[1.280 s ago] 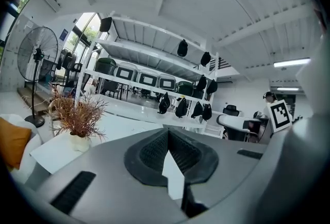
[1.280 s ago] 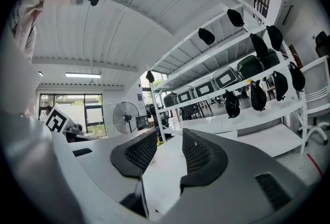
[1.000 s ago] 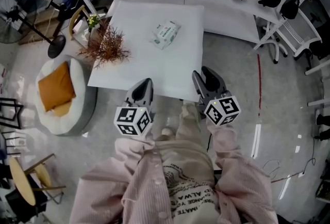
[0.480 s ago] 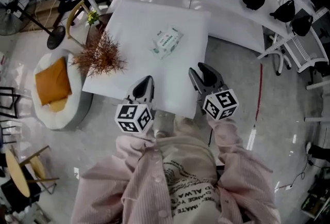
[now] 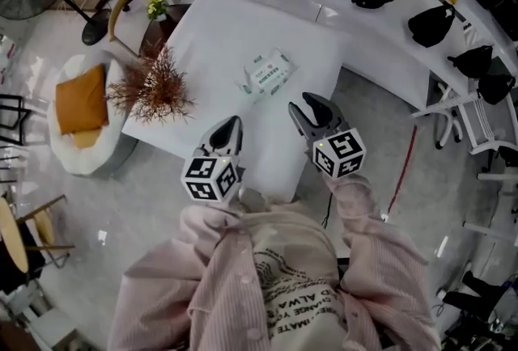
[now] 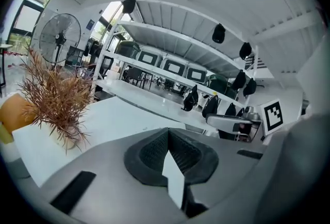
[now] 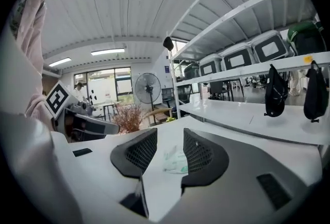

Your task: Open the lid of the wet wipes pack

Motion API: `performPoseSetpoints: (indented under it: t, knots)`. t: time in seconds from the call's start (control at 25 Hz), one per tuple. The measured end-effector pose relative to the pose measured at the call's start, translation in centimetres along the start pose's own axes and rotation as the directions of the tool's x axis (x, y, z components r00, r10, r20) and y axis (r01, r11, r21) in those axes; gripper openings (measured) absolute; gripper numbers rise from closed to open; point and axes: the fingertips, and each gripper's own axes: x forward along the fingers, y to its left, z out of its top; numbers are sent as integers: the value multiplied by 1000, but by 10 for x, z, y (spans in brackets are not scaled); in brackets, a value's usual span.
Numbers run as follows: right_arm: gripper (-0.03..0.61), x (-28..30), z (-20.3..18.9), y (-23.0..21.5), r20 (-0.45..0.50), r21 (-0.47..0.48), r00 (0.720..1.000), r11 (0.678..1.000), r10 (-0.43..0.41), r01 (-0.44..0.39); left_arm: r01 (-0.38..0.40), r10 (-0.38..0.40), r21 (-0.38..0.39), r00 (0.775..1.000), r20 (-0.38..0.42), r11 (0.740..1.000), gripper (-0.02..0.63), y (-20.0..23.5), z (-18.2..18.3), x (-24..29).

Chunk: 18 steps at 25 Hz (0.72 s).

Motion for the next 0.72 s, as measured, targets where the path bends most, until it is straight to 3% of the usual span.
performPoseSetpoints:
  t: [0.36, 0.72]
  knots:
    - [133, 48, -16, -28, -99, -77, 987, 988, 124, -132, -94, 92, -64, 995, -28, 994, -2, 13, -11, 35]
    - [133, 89, -41, -50, -182, -136, 963, 965, 197, -224, -176, 171, -123, 984, -57, 977, -2, 29, -28, 64]
